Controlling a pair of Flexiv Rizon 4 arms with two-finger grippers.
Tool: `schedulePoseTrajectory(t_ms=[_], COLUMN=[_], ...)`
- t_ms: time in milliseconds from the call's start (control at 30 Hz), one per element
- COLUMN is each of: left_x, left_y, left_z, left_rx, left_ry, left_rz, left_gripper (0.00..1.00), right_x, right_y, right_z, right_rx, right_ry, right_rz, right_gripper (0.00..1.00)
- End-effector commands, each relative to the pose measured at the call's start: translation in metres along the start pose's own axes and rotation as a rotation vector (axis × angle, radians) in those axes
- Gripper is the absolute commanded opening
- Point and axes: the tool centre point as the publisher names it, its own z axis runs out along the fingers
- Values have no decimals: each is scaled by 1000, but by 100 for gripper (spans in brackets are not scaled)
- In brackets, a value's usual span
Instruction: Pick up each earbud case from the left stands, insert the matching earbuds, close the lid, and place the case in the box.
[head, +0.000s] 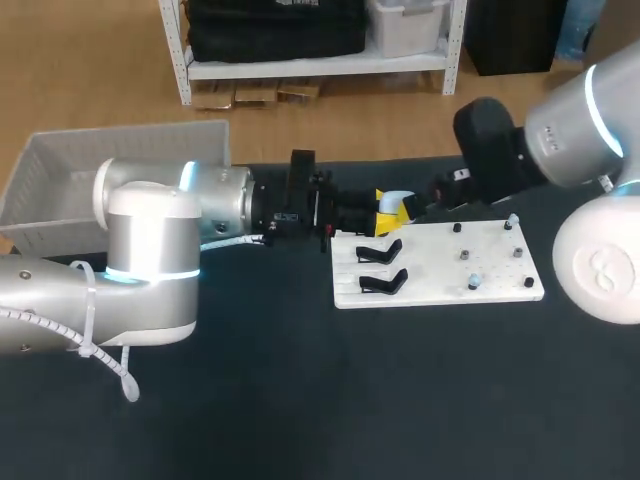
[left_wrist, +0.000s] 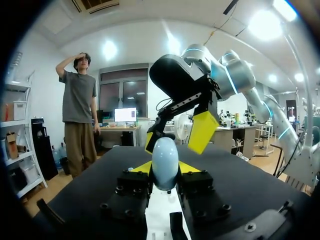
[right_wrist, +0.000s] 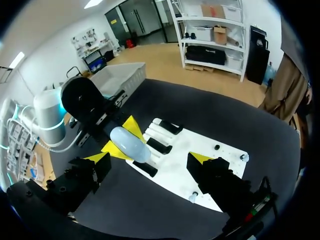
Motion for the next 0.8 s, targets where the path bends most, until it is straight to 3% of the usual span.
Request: schedulePoseTrajectory(t_ms=[33, 800], left_x=[1, 1], left_y=[0, 0], left_z=[0, 0], left_rx=[-3, -3], left_ry=[-6, -6], left_rz=[4, 4], left_gripper=[0, 0], right_x=[-3, -12], right_y=[-1, -7], right_z=[5, 6], right_rx=[1, 4], right_ry=[7, -11], right_rz=[4, 33], right_gripper=[100, 100])
